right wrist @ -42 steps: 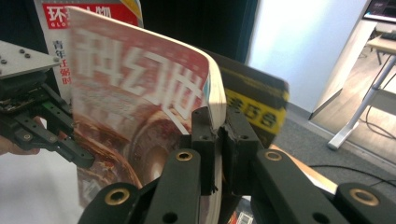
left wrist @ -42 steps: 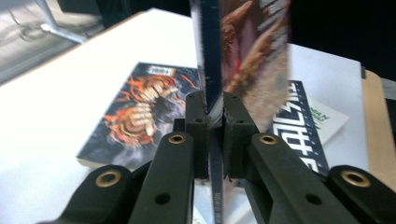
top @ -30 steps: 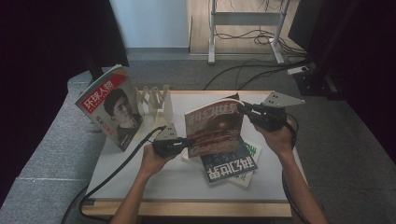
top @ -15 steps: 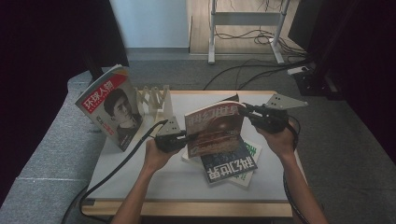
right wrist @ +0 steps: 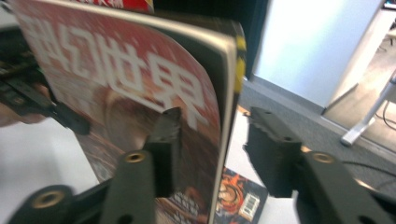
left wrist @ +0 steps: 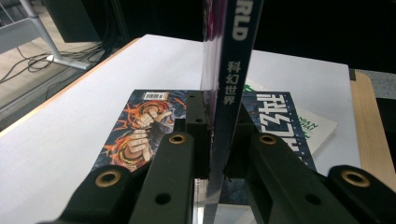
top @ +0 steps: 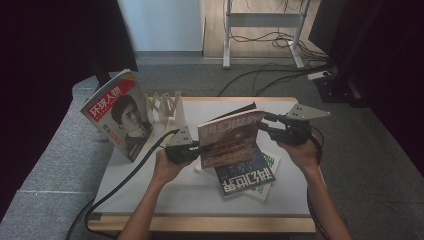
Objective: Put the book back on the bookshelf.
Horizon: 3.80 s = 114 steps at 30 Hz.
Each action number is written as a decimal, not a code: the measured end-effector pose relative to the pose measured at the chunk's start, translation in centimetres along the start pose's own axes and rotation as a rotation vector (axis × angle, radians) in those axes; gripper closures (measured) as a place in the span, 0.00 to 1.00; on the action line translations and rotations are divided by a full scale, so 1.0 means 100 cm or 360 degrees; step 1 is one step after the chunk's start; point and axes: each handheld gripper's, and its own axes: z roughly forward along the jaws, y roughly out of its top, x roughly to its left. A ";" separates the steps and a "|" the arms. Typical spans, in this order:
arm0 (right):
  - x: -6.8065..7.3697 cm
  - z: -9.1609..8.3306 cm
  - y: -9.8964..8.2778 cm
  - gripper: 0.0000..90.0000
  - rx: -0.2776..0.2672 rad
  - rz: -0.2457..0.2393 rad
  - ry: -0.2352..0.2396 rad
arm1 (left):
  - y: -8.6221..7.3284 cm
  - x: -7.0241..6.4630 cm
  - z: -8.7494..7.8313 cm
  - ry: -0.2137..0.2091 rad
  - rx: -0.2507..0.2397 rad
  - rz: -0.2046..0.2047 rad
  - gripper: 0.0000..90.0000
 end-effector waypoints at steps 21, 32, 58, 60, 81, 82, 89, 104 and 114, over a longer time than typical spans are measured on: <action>-0.015 0.060 -0.041 0.30 0.0184 0.0070 0.0350 | 0.000 0.006 -0.001 -0.0044 0.0005 -0.0010 0.93; -0.011 0.043 -0.020 0.51 0.0057 0.0054 0.0389 | 0.001 0.007 0.000 0.0000 0.0013 -0.0033 0.93; -0.008 0.001 0.024 0.80 -0.0106 0.0003 0.0197 | 0.003 0.008 0.002 0.0027 0.0028 -0.0063 0.93; -0.007 0.001 0.024 0.84 -0.0098 -0.0001 0.0178 | 0.003 0.008 0.002 0.0028 0.0030 -0.0059 0.93; 0.011 0.007 0.031 0.93 -0.0044 -0.0020 -0.0112 | 0.005 0.004 0.002 0.0048 0.0048 -0.0034 0.92; 0.011 0.007 0.031 0.93 -0.0047 -0.0025 -0.0109 | 0.006 0.003 0.002 0.0056 0.0053 -0.0029 0.92; 0.012 0.004 0.029 0.93 -0.0060 -0.0059 -0.0088 | 0.013 0.004 -0.006 0.0064 -0.0016 -0.0041 0.87; 0.012 0.004 0.030 0.93 -0.0052 -0.0061 -0.0067 | 0.061 0.004 -0.020 0.0068 -0.0050 -0.0029 0.80; 0.010 0.004 0.030 0.93 -0.0043 -0.0044 -0.0064 | 0.084 0.004 -0.020 0.0107 -0.0052 -0.0019 0.92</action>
